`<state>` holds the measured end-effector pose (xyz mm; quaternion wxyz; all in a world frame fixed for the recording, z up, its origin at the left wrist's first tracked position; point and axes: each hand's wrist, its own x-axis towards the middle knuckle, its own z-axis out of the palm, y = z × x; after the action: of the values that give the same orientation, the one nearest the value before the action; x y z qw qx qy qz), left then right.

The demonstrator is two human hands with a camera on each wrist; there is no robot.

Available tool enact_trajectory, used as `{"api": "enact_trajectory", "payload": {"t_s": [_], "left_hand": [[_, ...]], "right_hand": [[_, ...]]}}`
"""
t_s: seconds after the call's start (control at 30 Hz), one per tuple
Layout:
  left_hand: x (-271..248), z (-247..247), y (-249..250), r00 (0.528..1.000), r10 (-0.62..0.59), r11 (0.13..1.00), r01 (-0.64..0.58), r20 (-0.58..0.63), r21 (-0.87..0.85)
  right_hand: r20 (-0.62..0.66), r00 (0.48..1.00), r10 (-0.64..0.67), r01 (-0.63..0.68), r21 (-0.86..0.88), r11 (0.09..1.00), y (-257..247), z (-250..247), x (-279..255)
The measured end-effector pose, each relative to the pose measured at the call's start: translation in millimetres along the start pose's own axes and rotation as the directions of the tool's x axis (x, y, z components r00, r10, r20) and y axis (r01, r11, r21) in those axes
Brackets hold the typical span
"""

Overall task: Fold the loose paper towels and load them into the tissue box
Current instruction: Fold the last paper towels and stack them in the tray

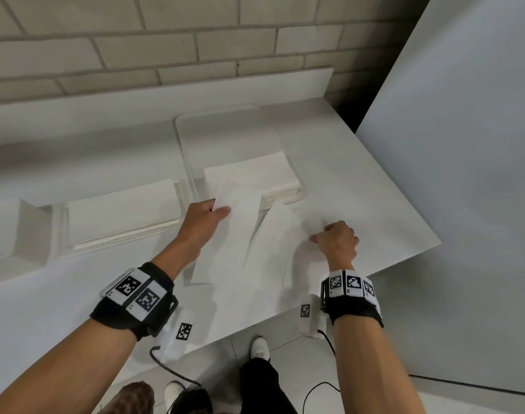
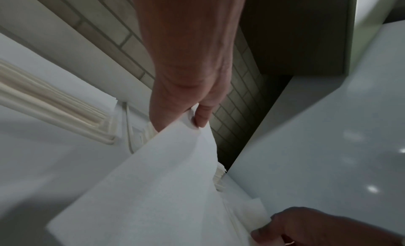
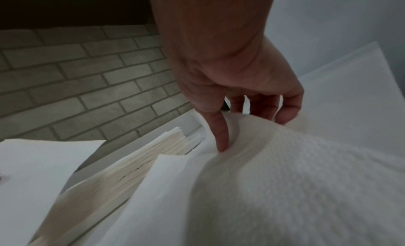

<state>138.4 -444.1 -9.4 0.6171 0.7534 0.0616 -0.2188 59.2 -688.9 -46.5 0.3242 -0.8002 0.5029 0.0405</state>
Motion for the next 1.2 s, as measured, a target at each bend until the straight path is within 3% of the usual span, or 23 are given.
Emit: {"api": "enact_trajectory", "payload": {"t_s": [0.1, 0.2, 0.33, 0.47, 0.6, 0.73, 0.83, 0.9, 0.97, 1.0, 1.07, 1.2], "left_hand": [[0.5, -3.0, -2.7, 1.0, -0.002, 0.999, 0.003, 0.014, -0.036], [0.1, -6.4, -5.9, 0.999, -0.014, 0.998, 0.016, 0.034, -0.06], [-2.4, -10.4, -2.0, 1.0, 0.007, 0.995, -0.009, -0.015, -0.101], [-1.0, -9.0, 4.7, 0.998, 0.041, 0.993, -0.047, -0.052, -0.113], [-13.2, 8.6, 22.7, 1.0, 0.007, 0.994, -0.005, 0.021, -0.11], [-27.4, 23.4, 36.7, 0.968, 0.01, 0.958, 0.062, 0.25, -0.279], [-28.8, 23.2, 35.6, 0.988, 0.087, 0.988, -0.069, 0.125, -0.141], [-25.6, 15.8, 30.7, 0.992, 0.121, 0.99, -0.117, 0.043, -0.082], [-22.2, 4.5, 28.2, 0.993, 0.115, 0.99, -0.114, 0.006, -0.088], [-21.0, -1.3, 26.9, 0.994, 0.11, 0.989, -0.111, -0.012, -0.095], [-19.4, -11.8, 24.0, 0.995, 0.098, 0.989, -0.101, -0.037, -0.112], [-17.3, -27.0, 17.3, 0.994, 0.068, 0.989, -0.078, -0.085, -0.124]], "right_hand": [[-0.028, 0.997, -0.069, 0.071, 0.052, 0.996, 3.4, -1.8, -1.6], [0.008, 0.998, -0.063, 0.061, 0.178, 0.982, 4.2, -7.4, -2.8], [0.161, 0.979, -0.127, 0.051, 0.408, 0.911, 0.8, -28.3, -3.0], [0.32, 0.882, -0.347, 0.075, 0.629, 0.774, -21.6, -55.6, -24.5], [0.377, 0.781, -0.499, 0.061, 0.748, 0.661, -54.2, -47.9, -44.7], [0.3, 0.804, -0.514, 0.121, 0.763, 0.635, -79.1, -24.3, -63.0], [0.297, 0.842, -0.451, 0.073, 0.765, 0.64, -73.4, -10.8, -57.5], [0.222, 0.923, -0.315, 0.1, 0.651, 0.752, -58.9, -2.4, -43.7], [0.114, 0.977, -0.18, 0.146, 0.256, 0.956, -39.9, 7.1, -30.3], [0.1, 0.983, -0.153, 0.146, 0.067, 0.987, -31.6, 12.7, -27.9], [0.106, 0.983, -0.152, 0.163, -0.097, 0.982, -22.6, 23.2, -30.7], [0.1, 0.969, -0.224, 0.235, -0.122, 0.964, -23.7, 38.1, -32.8]]}}
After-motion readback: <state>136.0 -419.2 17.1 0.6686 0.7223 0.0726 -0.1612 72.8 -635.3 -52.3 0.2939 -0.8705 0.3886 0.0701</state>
